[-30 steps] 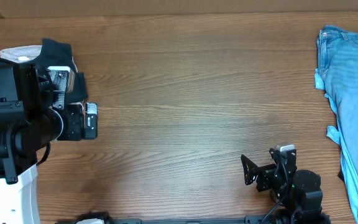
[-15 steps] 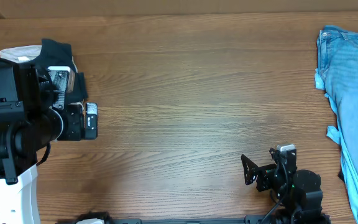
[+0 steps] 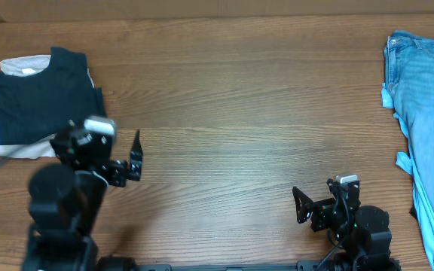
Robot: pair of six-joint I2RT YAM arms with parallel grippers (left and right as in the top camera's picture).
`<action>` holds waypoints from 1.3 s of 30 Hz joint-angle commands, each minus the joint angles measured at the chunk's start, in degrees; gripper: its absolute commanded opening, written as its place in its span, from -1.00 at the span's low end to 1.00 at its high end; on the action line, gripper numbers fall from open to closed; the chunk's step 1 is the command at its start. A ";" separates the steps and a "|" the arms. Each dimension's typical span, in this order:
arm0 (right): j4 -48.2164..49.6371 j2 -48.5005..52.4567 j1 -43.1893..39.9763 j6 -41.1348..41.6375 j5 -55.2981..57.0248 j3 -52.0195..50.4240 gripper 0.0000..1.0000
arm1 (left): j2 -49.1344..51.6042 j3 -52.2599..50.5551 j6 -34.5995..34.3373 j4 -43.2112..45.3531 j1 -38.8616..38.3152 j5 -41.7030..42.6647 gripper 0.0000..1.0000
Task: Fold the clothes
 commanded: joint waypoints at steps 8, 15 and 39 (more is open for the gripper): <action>0.13 -0.46 -0.15 -0.17 0.13 -1.09 1.00 | -31.54 -33.48 1.42 11.72 -0.37 7.39 1.00; 0.13 -0.46 -0.13 -0.17 0.13 -1.09 1.00 | -35.65 -40.33 1.42 11.72 -0.37 9.38 1.00; 0.11 -0.46 -0.15 -0.17 0.13 -1.09 1.00 | -34.84 -43.10 1.44 10.45 -0.37 9.22 1.00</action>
